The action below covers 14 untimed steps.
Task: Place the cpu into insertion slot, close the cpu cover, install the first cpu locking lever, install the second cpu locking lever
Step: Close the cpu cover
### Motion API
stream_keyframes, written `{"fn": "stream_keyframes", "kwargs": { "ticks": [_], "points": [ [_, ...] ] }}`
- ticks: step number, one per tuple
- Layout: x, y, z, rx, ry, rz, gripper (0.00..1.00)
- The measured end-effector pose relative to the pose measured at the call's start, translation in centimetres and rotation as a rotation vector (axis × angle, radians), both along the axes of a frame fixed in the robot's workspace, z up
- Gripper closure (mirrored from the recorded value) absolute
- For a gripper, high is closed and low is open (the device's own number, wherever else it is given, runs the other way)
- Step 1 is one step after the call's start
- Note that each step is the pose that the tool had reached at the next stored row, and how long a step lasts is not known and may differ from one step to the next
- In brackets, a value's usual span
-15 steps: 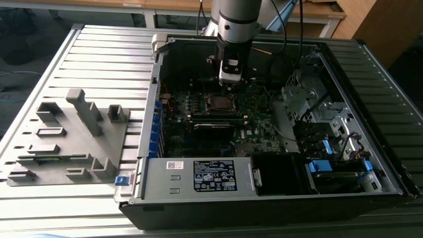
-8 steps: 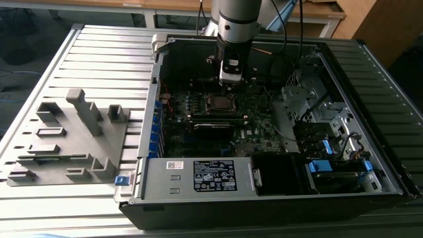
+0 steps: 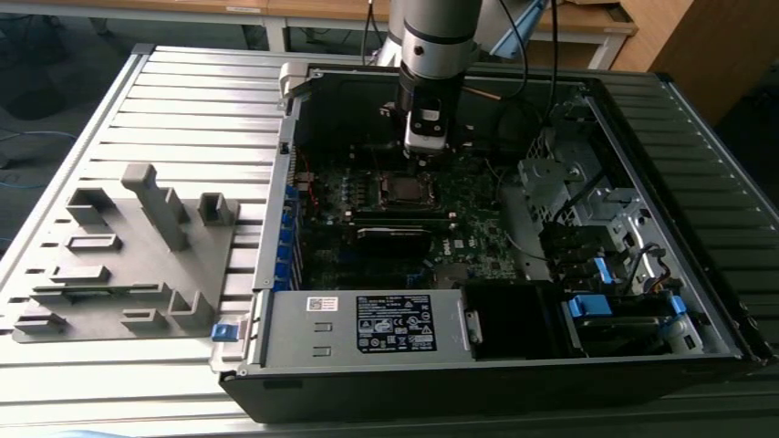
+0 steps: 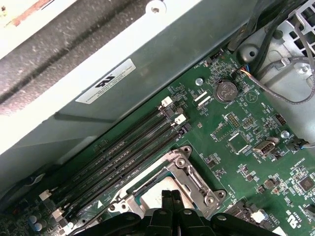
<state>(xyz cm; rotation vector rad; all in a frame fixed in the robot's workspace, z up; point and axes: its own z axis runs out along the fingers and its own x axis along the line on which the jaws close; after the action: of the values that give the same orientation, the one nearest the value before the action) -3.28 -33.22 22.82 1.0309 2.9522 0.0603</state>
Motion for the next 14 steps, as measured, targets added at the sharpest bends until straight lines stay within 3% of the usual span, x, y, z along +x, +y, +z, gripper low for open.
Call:
{"fn": "stream_keyframes", "kwargs": {
  "ticks": [14],
  "points": [
    [0.00, 0.00, 0.00, 0.0004, 0.0000, 0.032, 0.89]
  ]
}}
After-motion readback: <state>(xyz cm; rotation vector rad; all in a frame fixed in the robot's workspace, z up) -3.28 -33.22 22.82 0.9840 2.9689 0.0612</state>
